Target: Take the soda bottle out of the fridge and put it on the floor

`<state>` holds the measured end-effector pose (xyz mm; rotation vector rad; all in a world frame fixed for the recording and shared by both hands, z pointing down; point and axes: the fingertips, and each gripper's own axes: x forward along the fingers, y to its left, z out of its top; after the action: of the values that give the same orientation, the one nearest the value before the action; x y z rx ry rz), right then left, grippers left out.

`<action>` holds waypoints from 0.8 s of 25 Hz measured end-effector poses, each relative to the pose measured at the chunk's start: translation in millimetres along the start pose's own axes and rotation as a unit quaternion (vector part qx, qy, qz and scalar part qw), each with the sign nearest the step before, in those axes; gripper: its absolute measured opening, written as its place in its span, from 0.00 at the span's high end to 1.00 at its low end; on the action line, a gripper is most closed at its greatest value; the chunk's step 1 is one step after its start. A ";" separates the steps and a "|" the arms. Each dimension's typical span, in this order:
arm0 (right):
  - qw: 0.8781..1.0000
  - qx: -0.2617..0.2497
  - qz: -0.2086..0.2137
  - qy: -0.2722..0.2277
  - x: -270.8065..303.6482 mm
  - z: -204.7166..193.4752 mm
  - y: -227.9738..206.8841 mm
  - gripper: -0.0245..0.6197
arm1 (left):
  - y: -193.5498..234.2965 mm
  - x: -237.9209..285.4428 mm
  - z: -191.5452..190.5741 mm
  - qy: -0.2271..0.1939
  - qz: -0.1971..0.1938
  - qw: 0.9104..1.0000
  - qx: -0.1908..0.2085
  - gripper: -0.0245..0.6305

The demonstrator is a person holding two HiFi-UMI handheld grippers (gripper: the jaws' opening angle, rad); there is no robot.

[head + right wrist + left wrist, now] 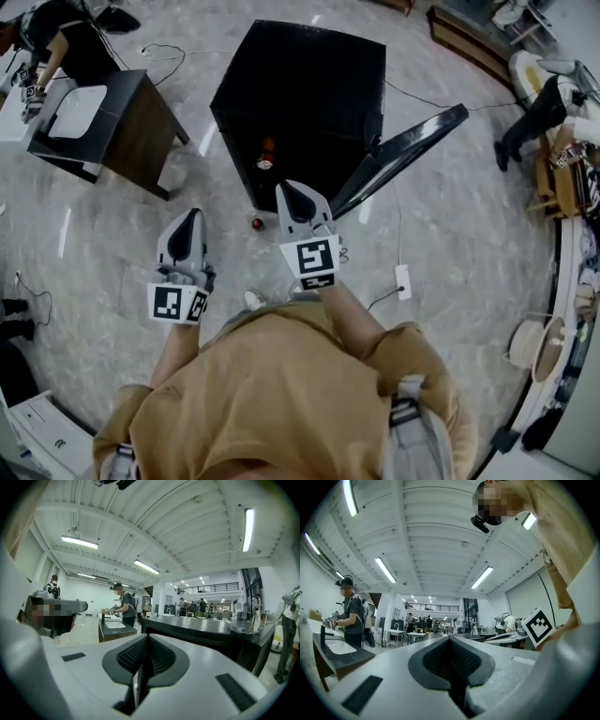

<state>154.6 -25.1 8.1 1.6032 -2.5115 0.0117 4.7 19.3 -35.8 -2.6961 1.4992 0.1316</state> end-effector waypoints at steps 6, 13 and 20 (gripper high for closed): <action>0.999 -0.019 -0.001 -0.027 -4.8 29.8 -8.7 0.96 | 1.7 4.1 25.6 -0.025 0.002 0.999 0.024 0.96; 0.998 -0.030 0.007 -0.061 -5.8 61.6 -2.5 0.96 | 9.7 3.3 38.1 -0.038 0.005 0.999 0.030 0.96; 0.996 -0.035 0.000 -0.076 -1.8 78.4 -12.4 0.96 | 18.0 4.5 36.7 -0.035 0.009 0.999 0.027 0.96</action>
<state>156.2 -36.2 -70.5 1.6349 -2.5907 -0.2039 -10.0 9.2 -72.9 -2.6071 1.4856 0.1823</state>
